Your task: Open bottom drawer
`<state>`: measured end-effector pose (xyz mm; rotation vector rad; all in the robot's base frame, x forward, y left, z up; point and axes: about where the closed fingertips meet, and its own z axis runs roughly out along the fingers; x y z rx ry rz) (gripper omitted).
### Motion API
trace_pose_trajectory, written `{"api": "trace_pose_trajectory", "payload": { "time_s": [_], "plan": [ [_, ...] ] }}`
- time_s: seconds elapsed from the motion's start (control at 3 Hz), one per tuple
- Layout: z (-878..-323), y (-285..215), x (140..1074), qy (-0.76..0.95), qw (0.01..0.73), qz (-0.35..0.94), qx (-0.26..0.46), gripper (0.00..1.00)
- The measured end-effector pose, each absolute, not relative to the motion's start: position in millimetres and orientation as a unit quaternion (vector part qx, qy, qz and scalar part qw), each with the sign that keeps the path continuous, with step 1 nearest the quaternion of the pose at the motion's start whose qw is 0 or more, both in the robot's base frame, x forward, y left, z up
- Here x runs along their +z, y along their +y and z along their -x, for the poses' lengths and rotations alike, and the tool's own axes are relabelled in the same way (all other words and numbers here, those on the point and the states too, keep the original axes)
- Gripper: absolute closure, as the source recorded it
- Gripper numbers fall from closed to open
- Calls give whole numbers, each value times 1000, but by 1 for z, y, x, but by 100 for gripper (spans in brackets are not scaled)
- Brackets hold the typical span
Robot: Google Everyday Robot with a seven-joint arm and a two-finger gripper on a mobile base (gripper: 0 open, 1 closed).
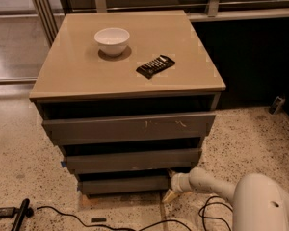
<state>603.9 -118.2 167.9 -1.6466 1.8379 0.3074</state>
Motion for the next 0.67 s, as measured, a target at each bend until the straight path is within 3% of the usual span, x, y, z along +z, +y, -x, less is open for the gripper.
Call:
{"api": "trace_pose_trajectory", "payload": {
  "time_s": [0.67],
  "plan": [
    [-604,-118,168,700,322,627,117,59]
  ]
}}
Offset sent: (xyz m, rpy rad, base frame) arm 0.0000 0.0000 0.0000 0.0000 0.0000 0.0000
